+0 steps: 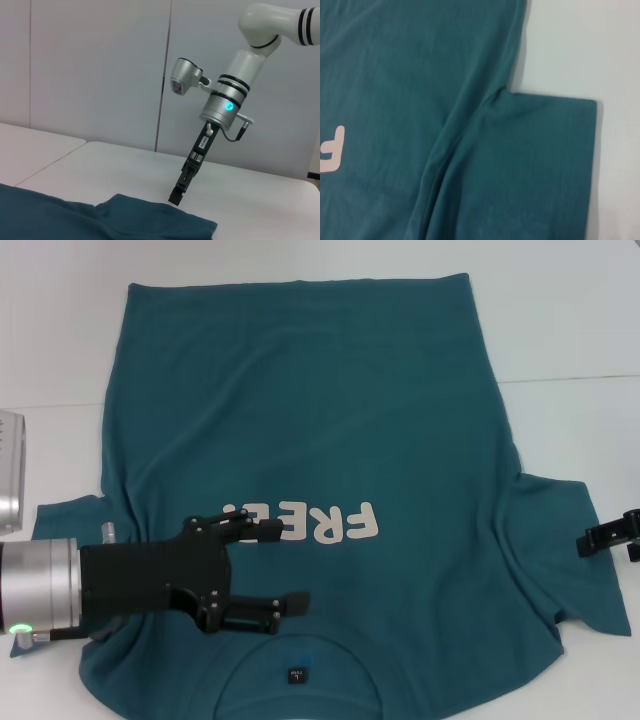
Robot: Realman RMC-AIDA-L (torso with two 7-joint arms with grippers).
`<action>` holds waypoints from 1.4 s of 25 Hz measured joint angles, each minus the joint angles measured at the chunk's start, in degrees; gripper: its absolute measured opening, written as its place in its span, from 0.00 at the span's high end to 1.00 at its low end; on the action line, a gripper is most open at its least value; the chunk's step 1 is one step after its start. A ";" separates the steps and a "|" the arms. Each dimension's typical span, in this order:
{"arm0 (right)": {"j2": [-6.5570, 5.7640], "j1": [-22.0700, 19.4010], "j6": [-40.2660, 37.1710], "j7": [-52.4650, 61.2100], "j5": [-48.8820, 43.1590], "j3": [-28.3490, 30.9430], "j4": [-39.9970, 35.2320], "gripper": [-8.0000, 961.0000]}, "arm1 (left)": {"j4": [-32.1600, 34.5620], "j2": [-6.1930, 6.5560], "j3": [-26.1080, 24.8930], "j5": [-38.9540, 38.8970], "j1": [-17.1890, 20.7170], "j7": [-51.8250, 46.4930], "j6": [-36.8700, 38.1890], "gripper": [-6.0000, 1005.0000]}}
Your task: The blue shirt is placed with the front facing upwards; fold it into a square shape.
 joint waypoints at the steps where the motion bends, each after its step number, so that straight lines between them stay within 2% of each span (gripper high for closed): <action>1: 0.00 0.01 0.05 -0.01 0.01 0.08 0.01 0.05 | 0.00 0.00 0.00 0.00 0.00 0.00 0.00 0.07; 13: 0.30 0.18 1.72 -0.97 0.84 0.50 1.99 0.05 | 0.05 0.00 0.00 0.10 -0.01 0.48 0.00 0.07; 35: 0.02 0.19 3.08 -1.80 3.27 0.41 3.47 0.05 | 0.09 0.00 0.00 0.49 -0.01 0.52 -0.06 0.07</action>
